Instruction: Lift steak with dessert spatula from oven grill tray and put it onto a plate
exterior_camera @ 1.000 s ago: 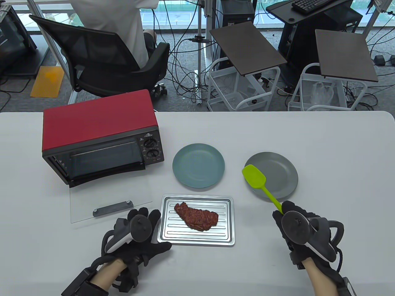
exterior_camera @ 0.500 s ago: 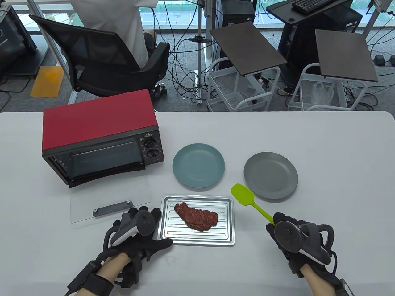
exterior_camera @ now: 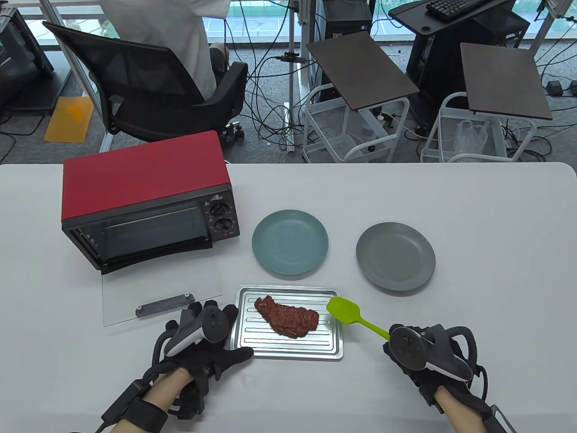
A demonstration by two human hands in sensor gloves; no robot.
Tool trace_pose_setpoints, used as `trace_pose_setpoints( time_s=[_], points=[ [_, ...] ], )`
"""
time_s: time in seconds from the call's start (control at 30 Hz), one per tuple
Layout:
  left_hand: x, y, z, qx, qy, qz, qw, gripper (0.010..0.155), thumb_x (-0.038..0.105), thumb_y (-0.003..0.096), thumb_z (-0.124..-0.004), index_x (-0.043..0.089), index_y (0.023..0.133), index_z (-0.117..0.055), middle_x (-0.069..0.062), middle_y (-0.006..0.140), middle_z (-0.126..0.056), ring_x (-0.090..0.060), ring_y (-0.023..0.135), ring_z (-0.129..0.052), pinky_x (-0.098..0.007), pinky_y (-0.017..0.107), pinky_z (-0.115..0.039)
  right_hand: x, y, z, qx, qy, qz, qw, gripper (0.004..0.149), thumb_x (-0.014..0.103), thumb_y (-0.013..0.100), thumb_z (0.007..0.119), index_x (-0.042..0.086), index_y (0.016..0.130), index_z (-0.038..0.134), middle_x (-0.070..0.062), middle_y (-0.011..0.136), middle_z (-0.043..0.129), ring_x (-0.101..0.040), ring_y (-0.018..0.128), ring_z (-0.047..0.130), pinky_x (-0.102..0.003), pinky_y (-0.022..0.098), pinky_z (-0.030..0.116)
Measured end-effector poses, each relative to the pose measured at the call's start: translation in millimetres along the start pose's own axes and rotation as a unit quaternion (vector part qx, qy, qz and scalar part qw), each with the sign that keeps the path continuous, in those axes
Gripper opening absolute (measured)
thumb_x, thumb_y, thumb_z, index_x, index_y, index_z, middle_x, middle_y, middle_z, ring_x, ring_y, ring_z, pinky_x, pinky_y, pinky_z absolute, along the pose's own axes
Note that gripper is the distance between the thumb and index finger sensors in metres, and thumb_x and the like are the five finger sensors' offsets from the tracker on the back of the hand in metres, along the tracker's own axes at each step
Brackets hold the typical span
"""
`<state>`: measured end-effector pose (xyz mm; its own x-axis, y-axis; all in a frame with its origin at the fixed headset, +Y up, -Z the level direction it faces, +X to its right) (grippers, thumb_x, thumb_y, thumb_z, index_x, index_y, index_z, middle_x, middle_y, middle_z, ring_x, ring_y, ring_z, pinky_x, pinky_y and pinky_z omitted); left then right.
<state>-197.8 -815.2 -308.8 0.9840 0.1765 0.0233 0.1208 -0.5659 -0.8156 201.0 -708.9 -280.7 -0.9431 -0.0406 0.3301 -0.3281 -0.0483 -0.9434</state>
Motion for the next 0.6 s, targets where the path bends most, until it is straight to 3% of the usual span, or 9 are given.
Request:
trace_pose_setpoints(
  time_s=[0.27, 0.6],
  points=[
    [-1, 1, 0, 0.000, 0.001, 0.002, 1.000, 0.100, 0.094, 0.0325, -0.051, 0.048, 0.098, 0.009, 0.004, 0.110, 0.018, -0.038, 0.108, 0.016, -0.080, 0.067, -0.006, 7, 6, 14, 0.069, -0.010, -0.033, 0.997, 0.045, 0.047, 0.043, 0.085, 0.012, 0.072, 0.088, 0.000, 0.034, 0.095, -0.015, 0.005, 0.088, -0.044, 0.030, 0.088],
    [-2, 1, 0, -0.006, -0.001, 0.002, 1.000, 0.100, 0.094, 0.0326, -0.051, 0.049, 0.098, 0.010, 0.005, 0.109, 0.019, -0.037, 0.107, 0.018, -0.079, 0.067, -0.004, 17, 14, 18, 0.087, -0.015, -0.050, 0.995, 0.044, 0.046, 0.043, 0.085, 0.012, 0.071, 0.088, 0.000, 0.033, 0.094, -0.015, 0.004, 0.087, -0.044, 0.029, 0.088]
  ],
)
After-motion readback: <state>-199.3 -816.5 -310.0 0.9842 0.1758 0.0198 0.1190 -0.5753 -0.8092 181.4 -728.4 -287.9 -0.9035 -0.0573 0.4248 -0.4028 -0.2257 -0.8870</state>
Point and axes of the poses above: the tracker on the back of each hand, its own x axis roughly to the thumb side, its own y axis roughly from the wrist to the fingertips, z = x × y, the point moved 3 cm from there along y, roughly from the wrist to the fingertips
